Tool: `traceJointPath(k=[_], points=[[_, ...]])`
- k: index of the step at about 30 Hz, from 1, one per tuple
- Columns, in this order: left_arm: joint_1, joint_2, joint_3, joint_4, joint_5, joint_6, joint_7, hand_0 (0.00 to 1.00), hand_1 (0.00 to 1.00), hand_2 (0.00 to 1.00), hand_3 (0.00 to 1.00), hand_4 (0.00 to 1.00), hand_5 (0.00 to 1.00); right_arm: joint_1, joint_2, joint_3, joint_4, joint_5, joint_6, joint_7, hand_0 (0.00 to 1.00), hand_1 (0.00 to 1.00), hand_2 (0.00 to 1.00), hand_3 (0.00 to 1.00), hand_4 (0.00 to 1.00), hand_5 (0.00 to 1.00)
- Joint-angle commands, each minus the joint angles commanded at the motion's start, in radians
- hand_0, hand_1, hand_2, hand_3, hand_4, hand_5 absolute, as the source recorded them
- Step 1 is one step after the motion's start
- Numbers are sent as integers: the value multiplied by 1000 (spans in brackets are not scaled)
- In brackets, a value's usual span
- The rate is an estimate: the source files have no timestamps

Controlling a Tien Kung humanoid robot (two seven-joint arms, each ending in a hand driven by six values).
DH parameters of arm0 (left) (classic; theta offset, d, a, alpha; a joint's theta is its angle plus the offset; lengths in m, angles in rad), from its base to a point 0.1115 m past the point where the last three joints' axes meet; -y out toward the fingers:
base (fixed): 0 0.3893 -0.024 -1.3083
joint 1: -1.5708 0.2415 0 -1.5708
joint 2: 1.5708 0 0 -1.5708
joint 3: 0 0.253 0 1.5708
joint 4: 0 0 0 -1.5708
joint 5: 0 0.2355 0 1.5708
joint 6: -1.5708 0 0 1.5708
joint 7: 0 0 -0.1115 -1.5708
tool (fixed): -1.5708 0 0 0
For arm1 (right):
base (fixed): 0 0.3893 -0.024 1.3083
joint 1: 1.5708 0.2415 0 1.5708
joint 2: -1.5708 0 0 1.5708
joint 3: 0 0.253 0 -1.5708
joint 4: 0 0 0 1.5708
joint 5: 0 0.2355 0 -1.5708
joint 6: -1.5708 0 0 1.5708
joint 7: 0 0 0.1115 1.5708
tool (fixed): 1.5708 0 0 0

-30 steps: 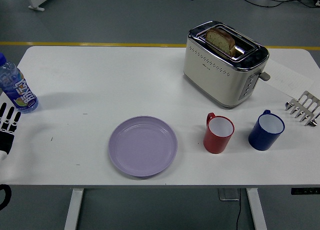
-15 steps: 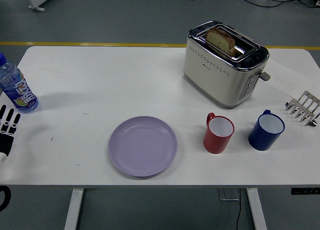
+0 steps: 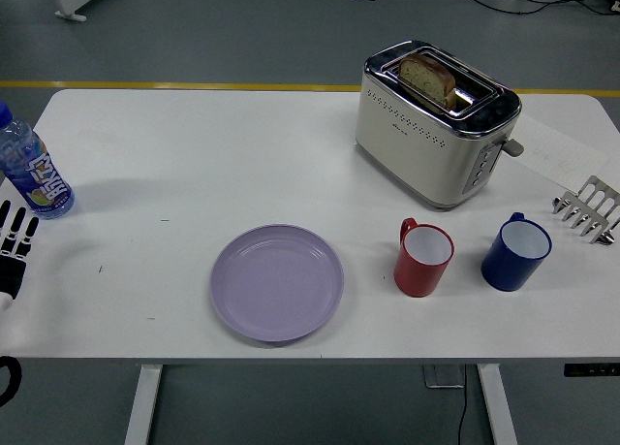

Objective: Push plate across desktop

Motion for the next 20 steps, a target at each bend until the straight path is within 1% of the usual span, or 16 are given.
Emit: traceJointPath(k=[11, 12, 20], points=[[-4, -1, -7, 2, -10, 1, -4, 521, 608, 615, 598, 522, 998, 6, 0, 0, -1, -1, 0, 3, 603, 609, 683, 646, 209, 494], [-5, -1, -7, 2, -10, 1, -4, 578, 622, 622, 597, 520, 998, 7, 0, 0, -1, -1, 0, 3, 602, 609, 682, 646, 210, 494], [-9, -3, -6, 3, -10, 1, -5, 578, 622, 622, 597, 520, 998, 10, 0, 1, -1, -3, 0, 3, 602, 609, 682, 646, 210, 494]])
